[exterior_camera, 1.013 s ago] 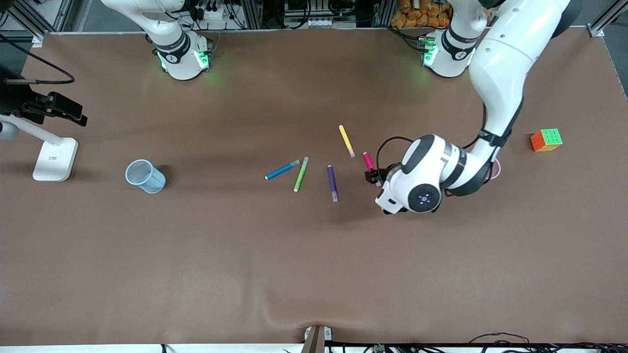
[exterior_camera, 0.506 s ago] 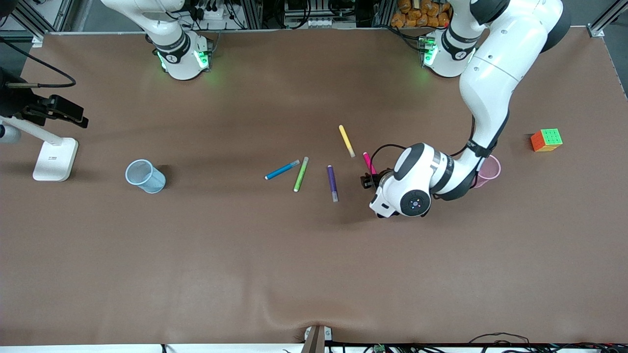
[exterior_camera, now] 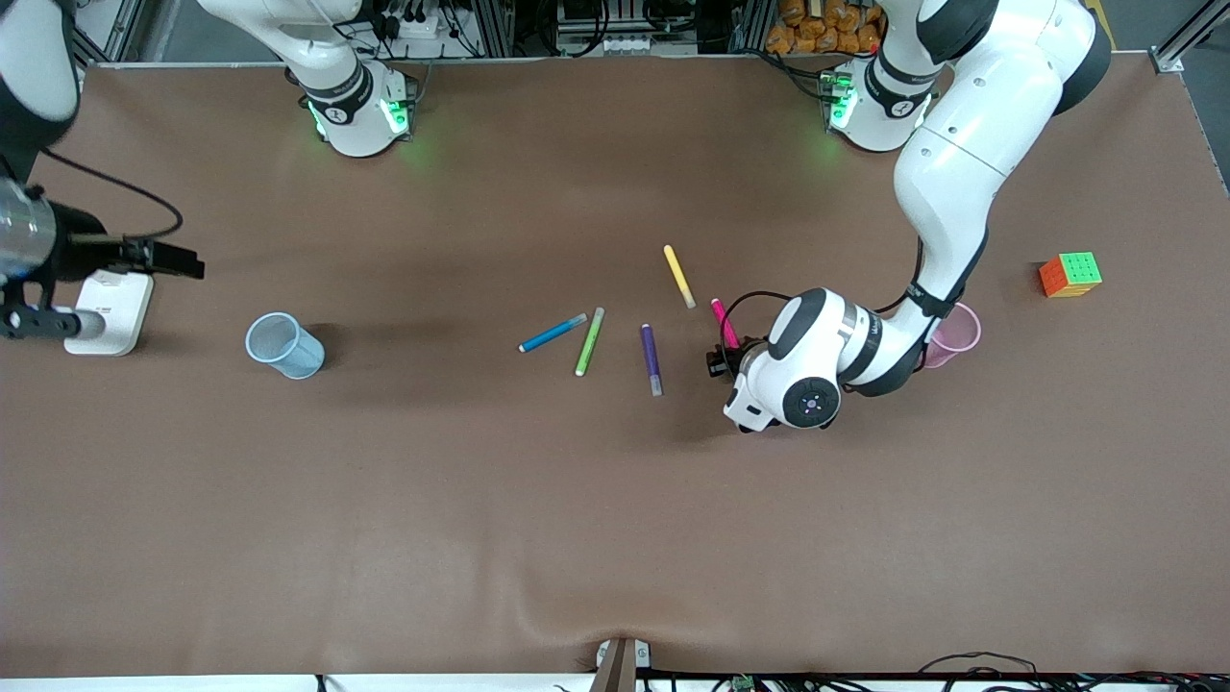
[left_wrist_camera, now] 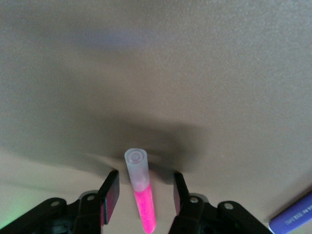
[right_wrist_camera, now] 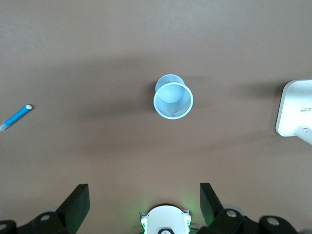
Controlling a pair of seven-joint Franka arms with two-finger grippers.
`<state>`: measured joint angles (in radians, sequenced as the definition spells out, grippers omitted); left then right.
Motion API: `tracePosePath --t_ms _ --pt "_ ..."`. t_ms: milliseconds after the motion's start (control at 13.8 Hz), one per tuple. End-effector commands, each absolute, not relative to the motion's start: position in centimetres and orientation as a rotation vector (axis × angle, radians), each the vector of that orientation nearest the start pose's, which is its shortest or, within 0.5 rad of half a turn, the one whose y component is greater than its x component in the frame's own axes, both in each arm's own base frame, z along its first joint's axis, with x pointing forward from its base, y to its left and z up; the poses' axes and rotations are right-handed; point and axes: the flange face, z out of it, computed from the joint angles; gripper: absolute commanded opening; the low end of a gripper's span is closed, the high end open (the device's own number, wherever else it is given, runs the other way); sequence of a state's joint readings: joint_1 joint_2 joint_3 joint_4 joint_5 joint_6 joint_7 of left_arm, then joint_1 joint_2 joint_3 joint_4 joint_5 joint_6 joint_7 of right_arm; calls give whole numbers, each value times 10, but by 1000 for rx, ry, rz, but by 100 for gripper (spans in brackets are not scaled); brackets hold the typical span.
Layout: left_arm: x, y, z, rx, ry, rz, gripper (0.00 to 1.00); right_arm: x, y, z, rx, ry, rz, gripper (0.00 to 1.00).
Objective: Place pink and blue markers in matching cups
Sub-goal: 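Grasp the pink marker with the left gripper and lift it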
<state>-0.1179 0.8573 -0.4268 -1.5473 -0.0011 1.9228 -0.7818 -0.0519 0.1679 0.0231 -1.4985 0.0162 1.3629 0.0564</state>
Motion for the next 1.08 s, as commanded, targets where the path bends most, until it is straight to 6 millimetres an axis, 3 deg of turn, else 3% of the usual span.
tracePosePath --t_ms 0,72,289,434,796,1013 --pt "572 -313 145 -2999 -529 830 15 574 -19 560 -3097 113 465 100" --pt "571 -312 144 -2991 -552 837 2 576 -21 556 -3098 116 474 100" --pt "576 -311 158 -2945 -685 799 0 575 -24 553 -3099 124 499 100" --pt "588 -299 182 -2942 -751 757 0 569 -24 548 -3085 123 577 100" --pt "618 -237 285 -2951 -876 652 0 564 -15 538 -3061 173 640 100" --pt "622 -217 343 -2965 -882 544 0 562 7 522 -2906 392 688 100"
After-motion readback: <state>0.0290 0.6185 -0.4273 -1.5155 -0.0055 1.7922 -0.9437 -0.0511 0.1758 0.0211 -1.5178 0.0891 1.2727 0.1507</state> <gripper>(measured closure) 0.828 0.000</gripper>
